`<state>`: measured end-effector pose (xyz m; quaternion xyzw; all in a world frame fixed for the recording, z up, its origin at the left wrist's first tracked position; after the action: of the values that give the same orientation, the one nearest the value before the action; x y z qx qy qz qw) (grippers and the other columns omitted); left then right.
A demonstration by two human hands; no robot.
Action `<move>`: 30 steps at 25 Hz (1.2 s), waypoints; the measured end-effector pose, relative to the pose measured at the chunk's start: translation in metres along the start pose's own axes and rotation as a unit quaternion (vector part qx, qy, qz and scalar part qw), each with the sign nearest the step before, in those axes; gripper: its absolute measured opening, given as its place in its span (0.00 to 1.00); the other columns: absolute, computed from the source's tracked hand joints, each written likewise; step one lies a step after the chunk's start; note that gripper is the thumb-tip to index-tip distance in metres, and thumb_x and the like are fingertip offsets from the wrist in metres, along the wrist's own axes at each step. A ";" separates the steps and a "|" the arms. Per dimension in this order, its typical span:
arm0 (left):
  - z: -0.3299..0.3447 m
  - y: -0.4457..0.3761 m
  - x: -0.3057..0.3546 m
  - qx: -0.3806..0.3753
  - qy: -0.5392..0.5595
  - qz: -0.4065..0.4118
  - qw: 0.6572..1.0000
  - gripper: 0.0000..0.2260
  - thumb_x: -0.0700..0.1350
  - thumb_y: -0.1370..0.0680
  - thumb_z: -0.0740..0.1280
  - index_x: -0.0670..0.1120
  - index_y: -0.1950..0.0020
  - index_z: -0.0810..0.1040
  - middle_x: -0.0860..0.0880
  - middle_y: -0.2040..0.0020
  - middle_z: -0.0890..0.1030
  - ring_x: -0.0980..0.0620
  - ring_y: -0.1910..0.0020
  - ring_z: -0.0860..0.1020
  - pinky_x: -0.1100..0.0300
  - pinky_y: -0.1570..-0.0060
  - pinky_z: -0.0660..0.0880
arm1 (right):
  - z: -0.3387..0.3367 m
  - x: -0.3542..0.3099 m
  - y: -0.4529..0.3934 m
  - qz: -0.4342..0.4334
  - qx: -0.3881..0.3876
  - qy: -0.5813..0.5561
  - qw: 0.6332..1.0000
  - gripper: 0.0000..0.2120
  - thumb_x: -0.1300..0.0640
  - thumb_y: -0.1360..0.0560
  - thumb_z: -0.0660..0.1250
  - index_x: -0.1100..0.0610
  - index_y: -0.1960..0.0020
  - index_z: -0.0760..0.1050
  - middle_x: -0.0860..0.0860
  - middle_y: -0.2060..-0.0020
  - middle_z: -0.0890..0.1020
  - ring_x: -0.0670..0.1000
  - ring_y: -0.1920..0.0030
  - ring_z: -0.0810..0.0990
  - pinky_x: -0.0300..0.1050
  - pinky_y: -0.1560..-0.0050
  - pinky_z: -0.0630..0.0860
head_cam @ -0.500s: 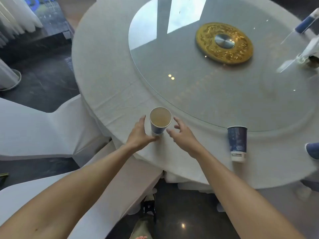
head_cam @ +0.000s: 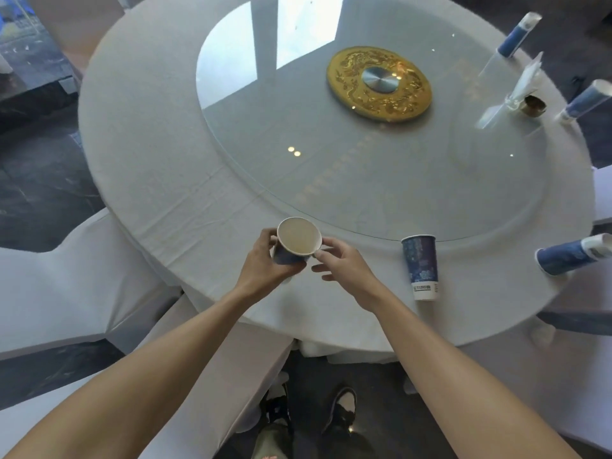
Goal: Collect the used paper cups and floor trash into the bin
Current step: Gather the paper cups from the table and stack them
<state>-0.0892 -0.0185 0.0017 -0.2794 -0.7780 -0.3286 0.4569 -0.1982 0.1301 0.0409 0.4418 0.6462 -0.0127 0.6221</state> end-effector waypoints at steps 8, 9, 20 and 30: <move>0.078 0.012 0.030 -0.074 -0.065 -0.004 0.995 0.30 0.60 0.32 0.80 0.52 0.36 0.75 0.50 0.45 0.75 0.58 0.52 0.79 0.65 0.60 0.73 | -0.143 0.058 0.014 0.034 0.171 0.130 0.976 0.21 0.56 0.22 0.70 0.55 0.29 0.76 0.56 0.40 0.81 0.54 0.42 0.82 0.48 0.41 0.76; 0.083 0.015 0.028 -0.080 -0.072 -0.012 0.994 0.27 0.59 0.31 0.81 0.53 0.37 0.75 0.50 0.46 0.74 0.59 0.53 0.78 0.66 0.60 0.72 | -0.156 0.063 0.011 0.037 0.197 0.170 0.965 0.25 0.55 0.23 0.71 0.55 0.27 0.73 0.57 0.36 0.79 0.56 0.38 0.80 0.48 0.37 0.75; 0.171 0.028 0.042 -0.070 -0.071 -0.091 0.991 0.27 0.55 0.32 0.81 0.52 0.37 0.76 0.54 0.48 0.84 0.56 0.51 0.85 0.61 0.58 0.78 | -0.238 0.143 -0.051 0.105 0.163 0.246 0.950 0.51 0.50 0.26 0.75 0.53 0.17 0.44 0.63 0.27 0.66 0.65 0.30 0.71 0.57 0.34 0.73; 0.261 0.029 0.085 -0.122 -0.096 -0.089 0.984 0.29 0.54 0.30 0.81 0.53 0.33 0.73 0.54 0.44 0.83 0.57 0.48 0.83 0.63 0.56 0.79 | -0.319 0.160 -0.024 0.032 0.097 0.040 0.994 0.55 0.50 0.43 0.79 0.35 0.26 0.51 0.55 0.33 0.71 0.57 0.37 0.78 0.61 0.42 0.83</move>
<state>-0.2420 0.2111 -0.0109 -0.2930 -0.7937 -0.4325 0.3116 -0.4390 0.3857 -0.0304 0.5210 0.6517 -0.0376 0.5500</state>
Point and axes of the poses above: each hand's wrist, its own y-axis away from the middle knuckle, its own z-axis out of the palm, x = y × z, the point moved 7 cm from there along -y, towards the middle knuckle
